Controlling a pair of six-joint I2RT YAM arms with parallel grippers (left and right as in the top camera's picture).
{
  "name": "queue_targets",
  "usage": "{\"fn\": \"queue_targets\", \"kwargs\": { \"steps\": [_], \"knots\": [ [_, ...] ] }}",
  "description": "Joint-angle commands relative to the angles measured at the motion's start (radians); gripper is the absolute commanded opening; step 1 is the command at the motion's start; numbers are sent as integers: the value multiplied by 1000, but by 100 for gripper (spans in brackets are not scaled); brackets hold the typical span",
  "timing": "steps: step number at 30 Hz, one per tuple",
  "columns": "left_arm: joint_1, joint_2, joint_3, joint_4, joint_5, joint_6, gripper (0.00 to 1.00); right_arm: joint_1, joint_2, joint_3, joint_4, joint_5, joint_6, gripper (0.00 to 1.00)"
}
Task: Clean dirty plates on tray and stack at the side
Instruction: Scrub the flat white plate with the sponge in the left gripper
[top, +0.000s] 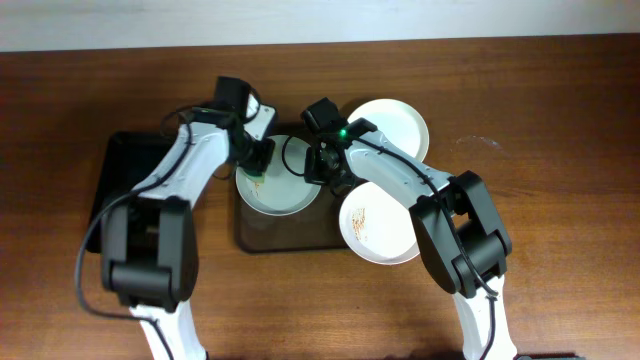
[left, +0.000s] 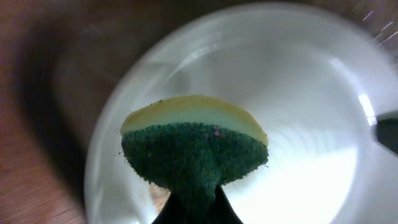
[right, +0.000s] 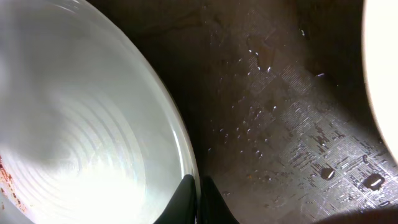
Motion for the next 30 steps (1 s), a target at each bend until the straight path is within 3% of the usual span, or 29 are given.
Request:
{"fn": "queue_targets", "kwargs": {
  "steps": [1,3,4,8,9,13,16,18,20,23,25,27,28,30],
  "knots": [
    [-19,80,12,8,-27,-28,1,5,21,10,1,6,5,4],
    [-17,124,12,6,-62,-90,1,5,21,10,0,6,5,4],
    [-18,138,12,-78,-61,-150,1,5,21,10,0,6,5,4],
    [-18,138,12,-259,-39,-166,1,5,21,10,4,6,5,4],
    [-18,138,12,-225,-42,-166,1,5,21,10,4,6,5,4],
    [-30,143,-70,182,-156,-179,1,5,21,10,6,6,5,4],
    [-31,137,-88,232,-279,-264,1,5,21,10,6,6,4,4],
    [-31,116,-86,135,-333,-366,1,5,21,10,6,6,1,4],
    [-37,108,-88,-72,-327,-514,1,5,21,10,11,6,2,4],
    [-82,108,-101,-166,-259,-517,1,5,21,10,11,6,2,4],
    [-116,109,-129,-91,-253,-517,1,5,21,10,12,6,2,4],
    [-152,111,-216,155,-253,-517,1,5,21,10,14,6,2,4],
    [-160,111,-267,273,-311,-517,1,5,21,10,14,6,2,4],
    [-159,111,-269,352,-451,-517,1,5,21,10,14,6,2,4]
  ]
}}
